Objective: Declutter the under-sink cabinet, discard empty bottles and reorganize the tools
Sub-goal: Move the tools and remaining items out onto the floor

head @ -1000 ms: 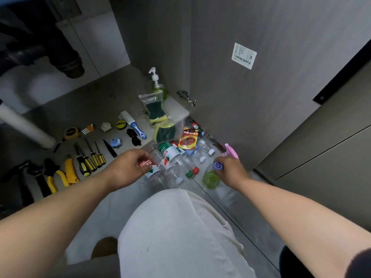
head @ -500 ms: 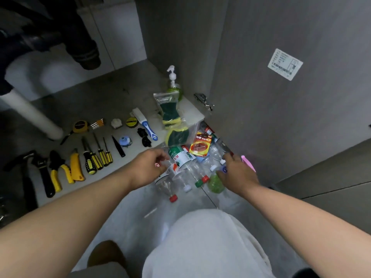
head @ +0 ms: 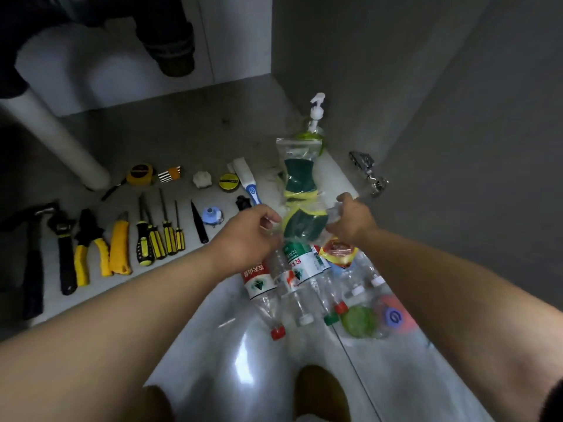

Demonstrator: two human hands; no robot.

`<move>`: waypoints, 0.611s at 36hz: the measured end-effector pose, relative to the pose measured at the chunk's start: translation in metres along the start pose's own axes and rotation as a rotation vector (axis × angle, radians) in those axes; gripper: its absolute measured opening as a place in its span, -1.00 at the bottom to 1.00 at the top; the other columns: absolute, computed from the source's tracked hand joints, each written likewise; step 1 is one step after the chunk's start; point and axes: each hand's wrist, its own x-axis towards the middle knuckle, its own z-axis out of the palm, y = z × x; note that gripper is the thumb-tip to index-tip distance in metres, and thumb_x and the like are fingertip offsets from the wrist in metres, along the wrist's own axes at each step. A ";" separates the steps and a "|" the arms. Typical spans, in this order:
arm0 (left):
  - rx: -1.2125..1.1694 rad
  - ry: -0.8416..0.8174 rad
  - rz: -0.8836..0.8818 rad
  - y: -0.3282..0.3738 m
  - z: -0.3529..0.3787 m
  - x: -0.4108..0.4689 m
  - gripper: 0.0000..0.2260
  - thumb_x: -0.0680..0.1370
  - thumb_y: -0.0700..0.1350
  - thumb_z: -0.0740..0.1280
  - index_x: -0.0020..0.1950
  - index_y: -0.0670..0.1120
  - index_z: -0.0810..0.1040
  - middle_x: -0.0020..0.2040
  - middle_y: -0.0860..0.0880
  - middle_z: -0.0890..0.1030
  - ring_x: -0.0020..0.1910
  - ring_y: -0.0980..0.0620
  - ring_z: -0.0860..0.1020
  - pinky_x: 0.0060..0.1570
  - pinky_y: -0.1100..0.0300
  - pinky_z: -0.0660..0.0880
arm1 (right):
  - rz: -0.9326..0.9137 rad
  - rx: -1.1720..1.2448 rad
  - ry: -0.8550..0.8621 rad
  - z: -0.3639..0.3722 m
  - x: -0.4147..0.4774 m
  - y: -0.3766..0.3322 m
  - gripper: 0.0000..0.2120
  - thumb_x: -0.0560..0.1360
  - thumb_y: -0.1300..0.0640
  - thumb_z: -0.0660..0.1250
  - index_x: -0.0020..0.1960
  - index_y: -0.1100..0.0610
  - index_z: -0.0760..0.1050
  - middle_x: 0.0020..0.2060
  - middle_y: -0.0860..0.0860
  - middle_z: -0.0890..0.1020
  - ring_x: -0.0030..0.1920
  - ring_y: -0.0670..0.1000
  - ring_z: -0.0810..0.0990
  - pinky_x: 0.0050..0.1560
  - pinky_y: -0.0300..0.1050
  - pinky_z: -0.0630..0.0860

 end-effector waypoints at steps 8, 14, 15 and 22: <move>0.330 0.013 0.206 0.008 -0.006 0.018 -0.26 0.38 0.08 0.59 0.46 0.15 0.31 0.34 -0.01 0.40 0.34 -0.01 0.41 0.22 0.10 0.42 | -0.350 -0.001 0.127 -0.036 -0.032 -0.016 -0.82 0.51 0.21 0.35 -0.24 0.00 0.56 -0.22 0.00 0.57 -0.20 -0.01 0.54 -0.19 -0.22 0.38; 0.655 0.066 0.334 0.026 -0.006 0.022 0.08 0.26 0.24 0.61 0.60 0.23 0.00 0.60 -0.01 0.12 0.60 -0.08 0.07 0.52 -0.14 0.11 | -0.679 -0.091 -0.093 -0.099 -0.061 -0.067 -0.85 0.44 0.29 0.43 -0.12 0.05 0.65 -0.18 0.02 0.58 -0.19 -0.04 0.55 -0.07 -0.15 0.49; 0.677 0.112 0.349 0.027 -0.007 0.022 0.10 0.25 0.22 0.62 0.60 0.22 -0.01 0.63 -0.02 0.04 0.62 -0.10 0.00 0.54 -0.14 0.06 | -0.712 -0.131 -0.128 -0.105 -0.063 -0.076 -0.85 0.43 0.28 0.44 -0.12 0.05 0.66 -0.18 0.01 0.58 -0.19 -0.05 0.55 -0.07 -0.15 0.48; 0.690 0.119 0.339 0.020 -0.041 0.022 -0.33 0.31 0.24 0.58 0.36 0.19 0.45 0.45 -0.03 0.43 0.49 -0.09 0.34 0.42 -0.07 0.26 | -0.830 -0.072 -0.268 -0.110 -0.062 -0.126 -0.86 0.40 0.35 0.45 -0.11 0.15 0.67 -0.23 -0.10 0.55 -0.29 -0.17 0.47 -0.20 -0.28 0.43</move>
